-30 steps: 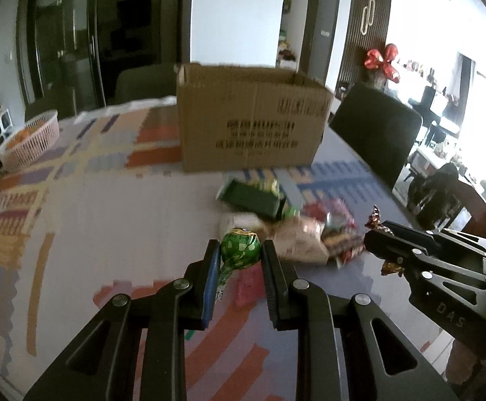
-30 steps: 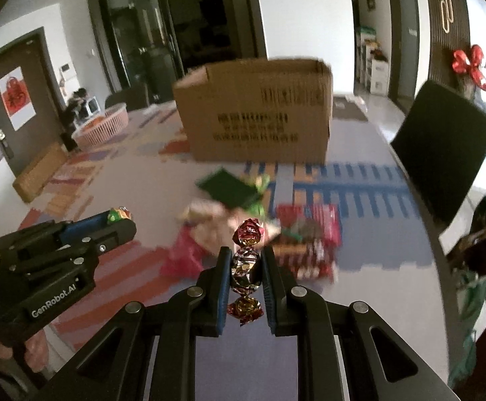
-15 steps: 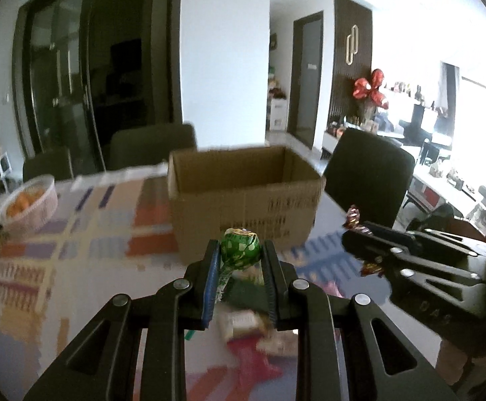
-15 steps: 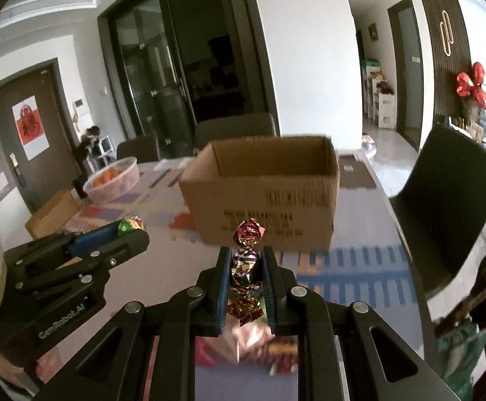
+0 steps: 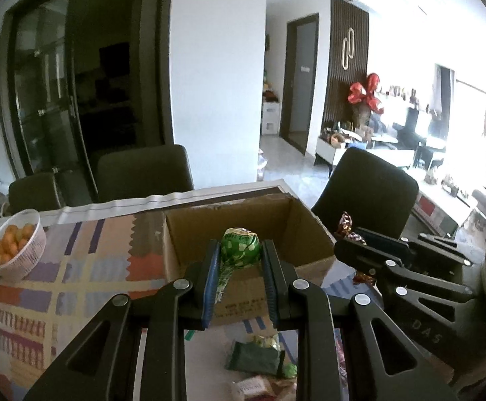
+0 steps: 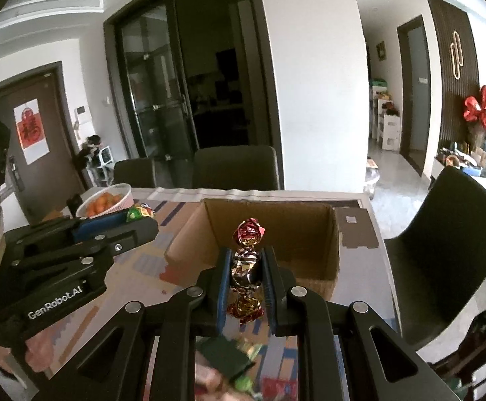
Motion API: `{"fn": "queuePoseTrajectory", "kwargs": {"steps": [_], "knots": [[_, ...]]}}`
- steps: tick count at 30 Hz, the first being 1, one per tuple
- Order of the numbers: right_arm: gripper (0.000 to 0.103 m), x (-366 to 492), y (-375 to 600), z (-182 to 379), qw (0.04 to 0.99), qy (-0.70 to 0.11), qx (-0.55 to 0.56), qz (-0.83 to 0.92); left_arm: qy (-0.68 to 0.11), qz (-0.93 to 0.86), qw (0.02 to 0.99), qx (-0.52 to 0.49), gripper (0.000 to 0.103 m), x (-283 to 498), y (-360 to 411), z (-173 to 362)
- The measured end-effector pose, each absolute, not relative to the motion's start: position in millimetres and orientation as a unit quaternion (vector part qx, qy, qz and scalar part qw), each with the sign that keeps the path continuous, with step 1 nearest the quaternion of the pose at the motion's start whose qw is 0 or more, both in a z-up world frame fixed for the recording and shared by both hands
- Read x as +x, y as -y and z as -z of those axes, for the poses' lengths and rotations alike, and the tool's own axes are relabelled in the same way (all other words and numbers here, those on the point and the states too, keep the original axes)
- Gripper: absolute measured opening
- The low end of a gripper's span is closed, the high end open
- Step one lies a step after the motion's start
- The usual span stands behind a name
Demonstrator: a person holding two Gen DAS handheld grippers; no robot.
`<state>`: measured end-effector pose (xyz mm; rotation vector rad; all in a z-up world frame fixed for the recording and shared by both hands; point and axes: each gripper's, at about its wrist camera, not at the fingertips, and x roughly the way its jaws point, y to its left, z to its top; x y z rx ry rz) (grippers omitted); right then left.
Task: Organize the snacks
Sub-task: 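Carry both held snacks over the cardboard box and open both tools, then move both tools back from the box toward the snack pile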
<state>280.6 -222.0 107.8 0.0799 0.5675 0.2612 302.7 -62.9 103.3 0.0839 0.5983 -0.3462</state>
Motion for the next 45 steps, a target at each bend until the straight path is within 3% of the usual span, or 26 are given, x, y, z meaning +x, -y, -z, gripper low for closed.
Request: {"fn": "queuePoseTrajectory", "kwargs": {"steps": [8,23,25,29,32,40,42,45], "knots": [[0.019,339.4,224.9,-110.9,0.932,-0.331,0.035,-0.145,-0.347,0.175,0.920,0.041,0.025,358.5,72.4,-105.5],[0.019,397.0,225.8,-82.7,0.909,-0.397,0.025,-0.121,-0.435,0.167,0.884,0.021,0.026,426.1,78.6,-56.8],[0.020,399.2,226.7,-78.9,0.909,-0.399,0.023,-0.118,-0.433,0.161,0.886,0.024,0.034,426.0,76.9,-56.6],[0.036,395.6,227.2,-75.7,0.911,-0.398,0.013,-0.104,-0.422,0.150,0.893,0.039,0.047,417.4,73.2,-60.1],[0.036,382.5,226.9,-78.2,0.918,-0.385,-0.001,-0.098,-0.405,0.145,0.901,0.052,0.054,400.5,70.0,-67.4],[0.047,330.1,226.3,-94.2,0.934,-0.340,-0.014,-0.110,-0.359,0.145,0.920,0.065,0.067,341.2,62.8,-86.5],[0.054,311.5,227.5,-97.7,0.940,-0.325,-0.017,-0.104,-0.346,0.141,0.925,0.070,0.068,322.5,61.5,-90.8],[0.056,290.9,229.2,-101.7,0.945,-0.310,-0.020,-0.101,-0.334,0.137,0.929,0.076,0.069,297.7,60.3,-94.0]]}}
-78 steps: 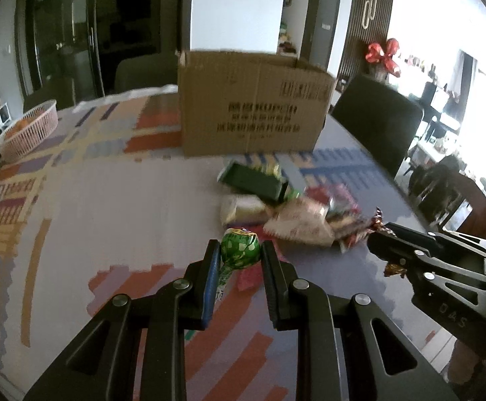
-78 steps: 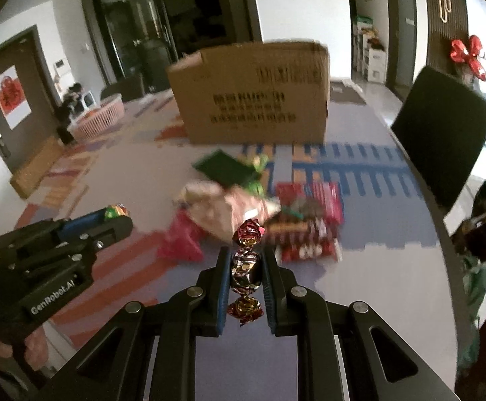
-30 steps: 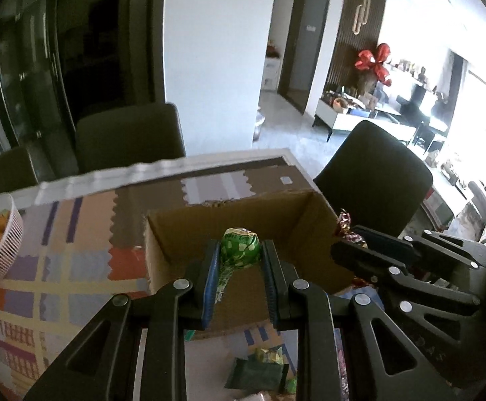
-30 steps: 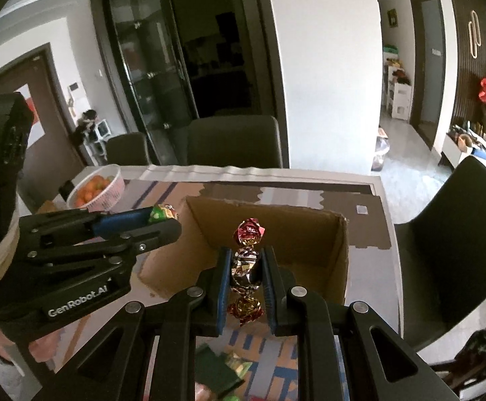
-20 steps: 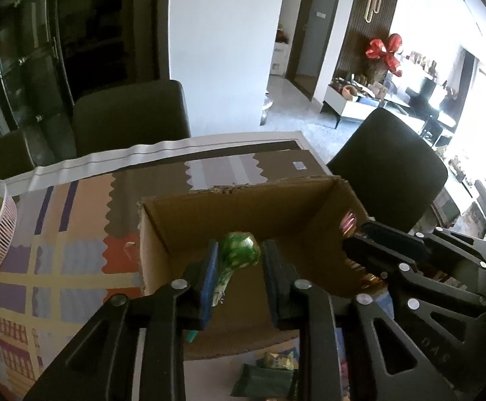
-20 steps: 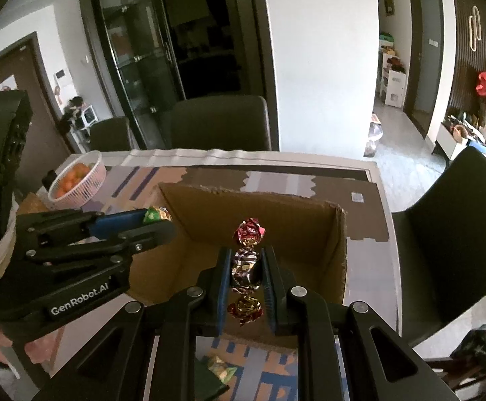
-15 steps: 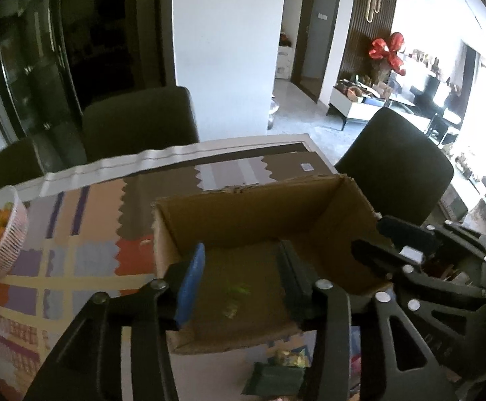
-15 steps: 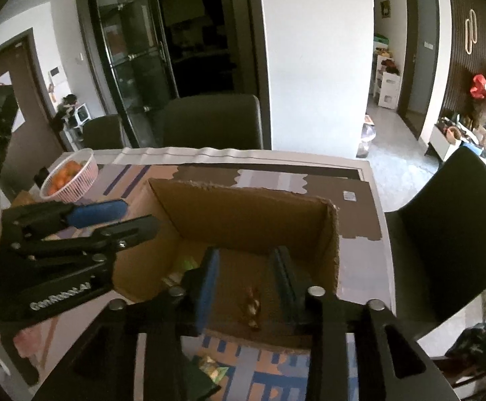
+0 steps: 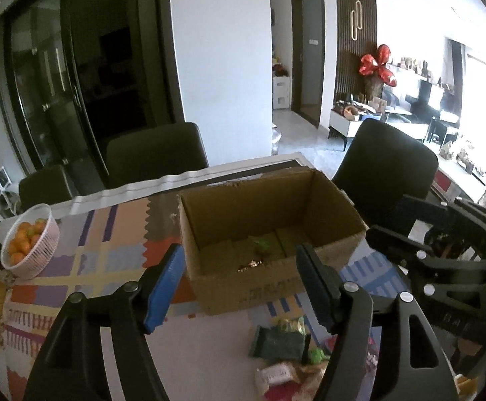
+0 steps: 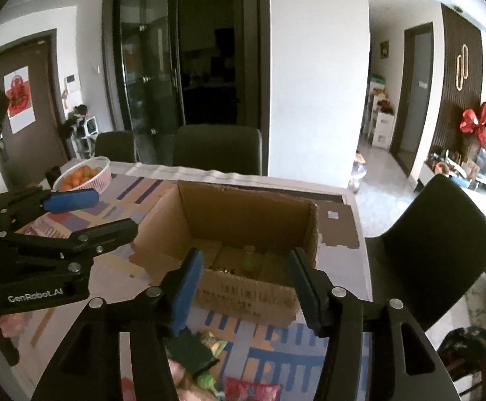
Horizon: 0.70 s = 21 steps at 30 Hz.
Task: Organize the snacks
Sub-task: 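Move both tools back from the box toward the snack pile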
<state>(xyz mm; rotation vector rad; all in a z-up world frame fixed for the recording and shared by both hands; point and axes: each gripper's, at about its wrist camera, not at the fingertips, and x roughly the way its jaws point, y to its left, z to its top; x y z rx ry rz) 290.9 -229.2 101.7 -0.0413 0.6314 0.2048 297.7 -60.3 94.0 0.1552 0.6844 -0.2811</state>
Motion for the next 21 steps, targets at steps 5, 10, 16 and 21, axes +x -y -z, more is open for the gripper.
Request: {"fn": "queuePoseTrajectory", "kwargs": {"steps": [5,10,16,21], "knots": [[0.065,256.3,233.6,-107.0,0.953,-0.289,-0.016,-0.086,-0.317,0.136,0.936,0.071,0.071,259.1,56.5,-94.5],[0.069,226.6,233.4,-106.9,0.959,-0.271,-0.023,-0.079,-0.307,0.128,0.940,0.075,0.074,224.5,53.6,-87.9],[0.075,192.2,232.6,-99.0,0.960,-0.267,-0.019,-0.081,-0.313,0.134,0.938,0.060,0.074,194.5,48.9,-77.1],[0.079,168.4,230.6,-86.9,0.961,-0.268,-0.023,-0.071,-0.318,0.128,0.938,0.051,0.077,172.0,46.8,-65.3]]}}
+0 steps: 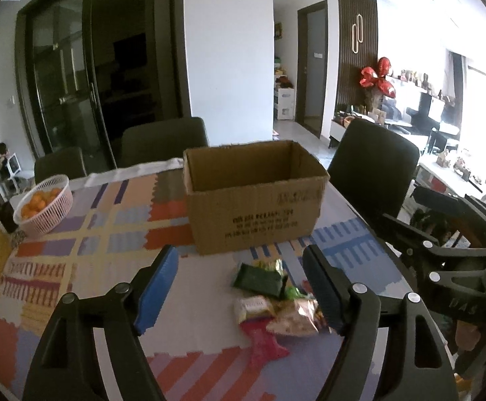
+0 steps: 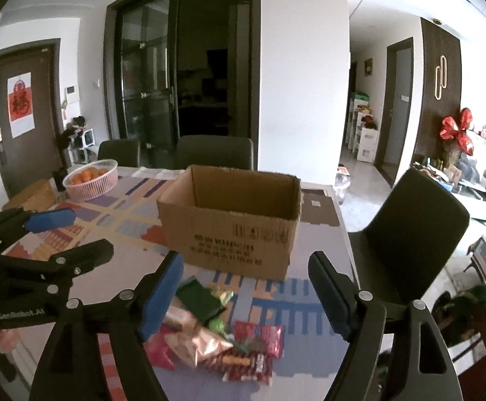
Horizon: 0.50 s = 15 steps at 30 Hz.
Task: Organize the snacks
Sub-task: 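Move both tools back from the box toward the snack pile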
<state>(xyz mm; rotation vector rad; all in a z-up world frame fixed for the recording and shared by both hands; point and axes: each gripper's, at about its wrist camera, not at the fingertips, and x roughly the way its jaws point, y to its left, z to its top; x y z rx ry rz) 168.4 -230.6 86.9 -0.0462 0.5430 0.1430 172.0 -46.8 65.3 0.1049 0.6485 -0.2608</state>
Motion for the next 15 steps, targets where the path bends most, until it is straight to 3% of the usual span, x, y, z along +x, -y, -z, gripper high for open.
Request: {"fn": "queuePoseTrajectory", "kwargs": {"steps": [15], "knots": [[0.079,131.0,234.8,-25.5,0.930,-0.360,-0.012,-0.072,-0.376,0.128,0.915,0.066,0.077,135.7,48.3,-9.2]]}}
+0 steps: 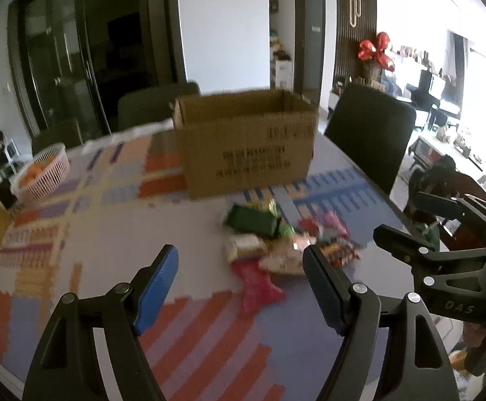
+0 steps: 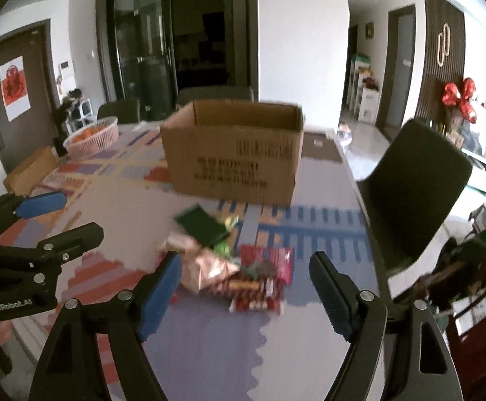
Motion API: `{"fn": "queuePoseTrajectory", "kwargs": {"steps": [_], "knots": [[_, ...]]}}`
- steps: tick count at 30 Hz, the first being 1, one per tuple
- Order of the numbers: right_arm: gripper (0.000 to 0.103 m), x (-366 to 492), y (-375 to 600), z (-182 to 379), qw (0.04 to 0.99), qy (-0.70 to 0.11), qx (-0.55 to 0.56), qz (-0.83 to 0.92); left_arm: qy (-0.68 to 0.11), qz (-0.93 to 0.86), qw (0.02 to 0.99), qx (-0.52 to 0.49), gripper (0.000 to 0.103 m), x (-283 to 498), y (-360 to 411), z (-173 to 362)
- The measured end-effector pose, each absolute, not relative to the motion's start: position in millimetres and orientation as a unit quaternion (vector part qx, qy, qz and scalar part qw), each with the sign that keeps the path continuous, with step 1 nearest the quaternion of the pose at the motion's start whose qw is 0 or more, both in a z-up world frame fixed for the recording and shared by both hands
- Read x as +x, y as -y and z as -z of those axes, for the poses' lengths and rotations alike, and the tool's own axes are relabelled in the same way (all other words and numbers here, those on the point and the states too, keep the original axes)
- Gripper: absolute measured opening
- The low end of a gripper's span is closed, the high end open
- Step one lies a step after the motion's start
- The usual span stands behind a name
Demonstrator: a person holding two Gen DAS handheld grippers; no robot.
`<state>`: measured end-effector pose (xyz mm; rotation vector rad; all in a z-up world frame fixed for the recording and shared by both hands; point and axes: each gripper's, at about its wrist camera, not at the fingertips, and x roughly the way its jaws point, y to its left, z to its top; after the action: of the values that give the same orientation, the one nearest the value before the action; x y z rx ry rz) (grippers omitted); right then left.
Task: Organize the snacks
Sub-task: 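Move both tools back from the box toward the snack pile, then grasp the red snack bag with the left tool while the right tool grasps the red wafer pack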
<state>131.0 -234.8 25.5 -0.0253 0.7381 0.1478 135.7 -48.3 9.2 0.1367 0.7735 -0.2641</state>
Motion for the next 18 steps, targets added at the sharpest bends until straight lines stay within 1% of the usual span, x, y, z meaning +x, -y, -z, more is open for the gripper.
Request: {"fn": "queuePoseTrajectory", "kwargs": {"steps": [9,18], "knots": [[0.079,135.7,238.4,20.7,0.903,-0.426,-0.012,-0.061,-0.426,0.125,0.894,0.062,0.077,143.2,49.3,36.8],[0.079,154.6,239.6,57.3,0.883,-0.466,-0.010,-0.063,-0.455,0.126,0.880,0.059,0.076,162.8,50.2,70.6]]}}
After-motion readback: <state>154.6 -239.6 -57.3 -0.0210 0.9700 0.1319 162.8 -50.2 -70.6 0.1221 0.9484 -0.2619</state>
